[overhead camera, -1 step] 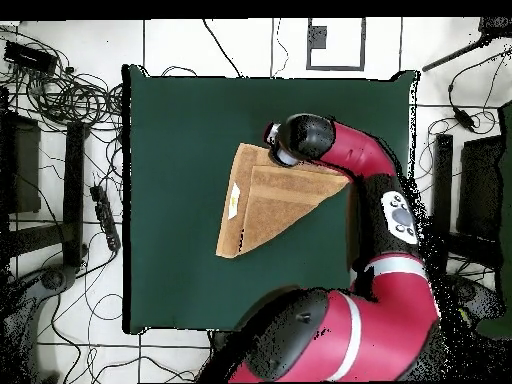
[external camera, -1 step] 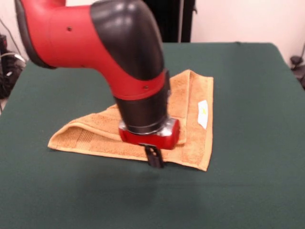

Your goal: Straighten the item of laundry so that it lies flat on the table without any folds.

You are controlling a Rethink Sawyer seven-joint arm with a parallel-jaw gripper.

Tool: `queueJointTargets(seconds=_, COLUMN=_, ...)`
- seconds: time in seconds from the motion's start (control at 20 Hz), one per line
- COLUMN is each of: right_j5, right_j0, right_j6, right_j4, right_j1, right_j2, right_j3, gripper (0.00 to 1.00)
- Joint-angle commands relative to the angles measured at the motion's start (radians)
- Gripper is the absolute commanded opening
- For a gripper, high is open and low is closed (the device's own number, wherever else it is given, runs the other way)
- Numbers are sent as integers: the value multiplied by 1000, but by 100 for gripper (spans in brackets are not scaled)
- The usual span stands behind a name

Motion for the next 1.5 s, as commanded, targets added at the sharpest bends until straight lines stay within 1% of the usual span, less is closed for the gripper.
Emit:
queueJointTargets(seconds=0.05, right_j5=16, right_j0=64, right_j6=31, right_j4=19, right_j1=87, right_j2=94, right_j3=-39, gripper=0)
queueJointTargets(seconds=0.45, right_j5=35, right_j0=69, right_j6=23, right_j4=27, right_j1=97, right_j2=88, right_j3=-68, gripper=0)
queueJointTargets(seconds=0.55, right_j5=77, right_j0=73, right_j6=11, right_j4=30, right_j1=109, right_j2=91, right_j3=-94, gripper=0)
queueJointTargets(seconds=0.65, right_j5=87, right_j0=81, right_j6=8, right_j4=22, right_j1=112, right_j2=83, right_j3=-109, gripper=0)
queueJointTargets(seconds=1.05, right_j5=67, right_j0=85, right_j6=13, right_j4=14, right_j1=110, right_j2=80, right_j3=-110, gripper=0)
queueJointTargets(seconds=1.1, right_j5=65, right_j0=85, right_j6=13, right_j4=14, right_j1=110, right_j2=81, right_j3=-109, gripper=100)
queueJointTargets(seconds=1.45, right_j5=96, right_j0=88, right_j6=6, right_j4=24, right_j1=115, right_j2=78, right_j3=-123, gripper=100)
queueJointTargets(seconds=1.5, right_j5=88, right_j0=91, right_j6=20, right_j4=27, right_j1=115, right_j2=76, right_j3=-122, gripper=100)
